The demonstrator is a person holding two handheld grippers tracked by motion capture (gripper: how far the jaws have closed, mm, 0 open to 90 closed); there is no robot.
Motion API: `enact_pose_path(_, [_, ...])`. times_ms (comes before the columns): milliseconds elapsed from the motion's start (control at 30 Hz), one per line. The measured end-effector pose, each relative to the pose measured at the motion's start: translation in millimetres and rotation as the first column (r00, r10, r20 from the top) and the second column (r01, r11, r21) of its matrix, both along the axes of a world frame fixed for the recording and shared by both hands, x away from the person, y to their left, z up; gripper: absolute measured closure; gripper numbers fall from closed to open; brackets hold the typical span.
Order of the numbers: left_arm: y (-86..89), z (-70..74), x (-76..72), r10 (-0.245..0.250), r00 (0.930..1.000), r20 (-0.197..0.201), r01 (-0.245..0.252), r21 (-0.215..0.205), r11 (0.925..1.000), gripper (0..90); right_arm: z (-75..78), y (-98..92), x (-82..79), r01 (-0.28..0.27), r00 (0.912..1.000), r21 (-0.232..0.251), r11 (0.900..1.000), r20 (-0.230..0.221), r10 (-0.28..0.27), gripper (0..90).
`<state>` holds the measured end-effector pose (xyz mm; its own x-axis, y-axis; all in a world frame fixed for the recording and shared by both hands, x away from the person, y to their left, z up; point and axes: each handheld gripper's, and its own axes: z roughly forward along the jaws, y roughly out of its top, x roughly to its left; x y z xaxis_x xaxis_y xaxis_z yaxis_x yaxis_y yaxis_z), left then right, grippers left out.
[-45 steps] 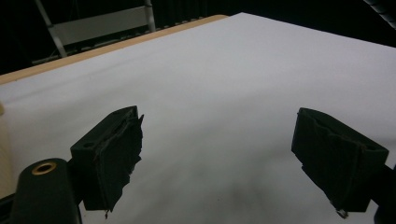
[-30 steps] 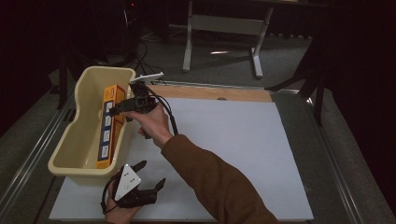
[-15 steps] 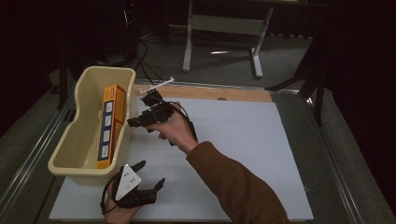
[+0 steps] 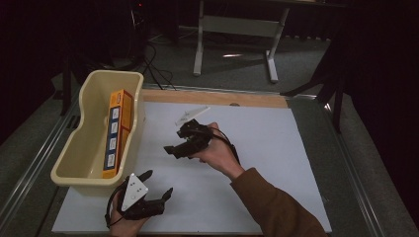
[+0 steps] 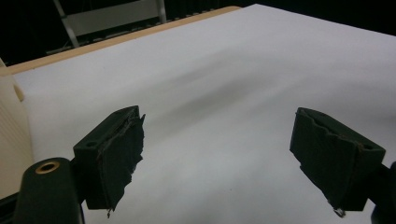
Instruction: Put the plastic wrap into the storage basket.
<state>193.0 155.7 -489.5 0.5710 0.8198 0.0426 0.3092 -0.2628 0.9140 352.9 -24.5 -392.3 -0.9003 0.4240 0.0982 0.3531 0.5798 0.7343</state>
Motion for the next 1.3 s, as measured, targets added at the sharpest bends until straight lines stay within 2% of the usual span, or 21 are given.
enact_pose_path(67, [-0.4,-0.4,0.4,-0.001,1.0,-0.001,0.001,0.003,1.0,17.2,-7.9,-13.8,-5.5,-0.01,0.9998,-0.012,1.0,0.02,0.01,29.3])
enact_pose_path(133, [-1.1,-0.7,0.4,-0.002,1.0,-0.003,0.002,0.003,1.0,17.2,-18.1,-31.9,-12.3,-0.007,0.9975,-0.034,0.999,0.07,0.009,29.3])
enact_pose_path(267, [-2.2,-1.1,0.6,-0.003,1.0,-0.004,0.003,0.008,1.0,17.2,-26.3,-49.2,-20.7,0.001,0.9963,-0.017,1.0,0.086,0.001,29.1])
enact_pose_path(333, [-2.4,-1.3,0.7,-0.003,1.0,-0.005,0.003,0.008,1.0,17.2,-34.4,-66.3,-31.5,0.014,0.9932,-0.005,1.0,0.115,-0.014,28.7])
enact_pose_path(467, [-2.4,-1.4,0.8,-0.004,1.0,-0.006,0.004,0.009,0.9999,17.2,-42.4,-82.3,-40.3,0.029,0.9915,0.008,1.0,0.127,-0.029,27.9])
enact_pose_path(533, [-2.0,-1.4,1.0,-0.004,1.0,-0.008,0.004,0.011,0.9999,17.2,-49.7,-103.8,-48.4,0.035,0.9871,0.029,0.999,0.155,-0.039,27.0])
enact_pose_path(567, [-2.0,-1.4,1.0,-0.004,1.0,-0.008,0.004,0.011,0.9999,17.2,-49.7,-103.8,-48.4,0.035,0.9871,0.029,0.999,0.155,-0.039,27.0])
enact_pose_path(600, [-2.0,-1.7,1.3,-0.003,1.0,-0.009,0.003,0.009,1.0,17.2,-54.2,-117.6,-53.6,0.055,0.9843,0.049,0.997,0.165,-0.062,26.7])
enact_pose_path(633, [-2.0,-1.7,1.3,-0.003,1.0,-0.009,0.003,0.009,1.0,17.2,-54.2,-117.6,-53.6,0.055,0.9843,0.049,0.997,0.165,-0.062,26.7])
enact_pose_path(667, [-2.2,-2.0,1.6,-0.002,1.0,-0.009,0.002,0.008,1.0,17.2,-61.3,-132.6,-57.8,0.077,0.9827,0.062,0.995,0.164,-0.086,26.6])
enact_pose_path(800, [-2.7,-2.1,1.6,-0.002,0.9999,-0.01,0.002,0.014,0.9999,17.2,-69.6,-148.6,-61.6,0.109,0.9789,0.066,0.992,0.167,-0.118,26.6])
enact_pose_path(867, [-2.9,-2.4,2.0,0.001,0.9999,-0.013,-0.001,0.015,0.9999,17.2,-75.8,-162.3,-65.2,0.138,0.9741,0.082,0.987,0.169,-0.15,26.6])
enact_pose_path(933, [-2.9,-2.6,2.2,0.003,0.9999,-0.015,-0.002,0.014,0.9999,17.2,-82.2,-179.6,-71.0,0.182,0.9649,0.124,0.975,0.169,-0.201,26.5])
enact_pose_path(967, [-2.9,-2.6,2.2,0.003,0.9999,-0.015,-0.002,0.014,0.9999,17.2,-82.2,-179.6,-71.0,0.182,0.9649,0.124,0.975,0.169,-0.201,26.5])
enact_pose_path(1067, [-2.5,-2.5,2.1,0.003,0.9999,-0.015,-0.003,0.017,0.9998,17.2,-84.8,-195.1,-76.2,0.209,0.956,0.137,0.968,0.18,-0.232,26.0])
enact_pose_path(1133, [-2.6,-2.5,2.1,0.004,0.9999,-0.014,-0.004,0.016,0.9999,17.2,-84.1,-213.4,-84.6,0.251,0.9404,0.189,0.949,0.185,-0.285,25.2])
enact_pose_path(1167, [-2.6,-2.5,2.1,0.004,0.9999,-0.014,-0.004,0.016,0.9999,17.2,-84.1,-213.4,-84.6,0.251,0.9404,0.189,0.949,0.185,-0.285,25.2])
enact_pose_path(1200, [-2.7,-2.7,2.3,0.006,0.9998,-0.018,-0.006,0.021,0.9998,17.2,-85.5,-223.9,-91.4,0.279,0.9286,0.219,0.935,0.187,-0.321,24.7])
enact_pose_path(1233, [-2.7,-2.7,2.3,0.006,0.9998,-0.018,-0.006,0.021,0.9998,17.2,-85.5,-223.9,-91.4,0.279,0.9286,0.219,0.935,0.187,-0.321,24.7])
enact_pose_path(1267, [-2.8,-3.0,2.5,0.007,0.9998,-0.02,-0.006,0.022,0.9997,17.2,-86.6,-227.6,-94.0,0.289,0.925,0.229,0.93,0.184,-0.332,24.3])
enact_pose_path(1300, [-3.1,-3.2,2.6,0.007,0.9998,-0.021,-0.006,0.022,0.9997,17.4,-89.6,-234.4,-98.5,0.307,0.9167,0.235,0.922,0.187,-0.353,24.0])
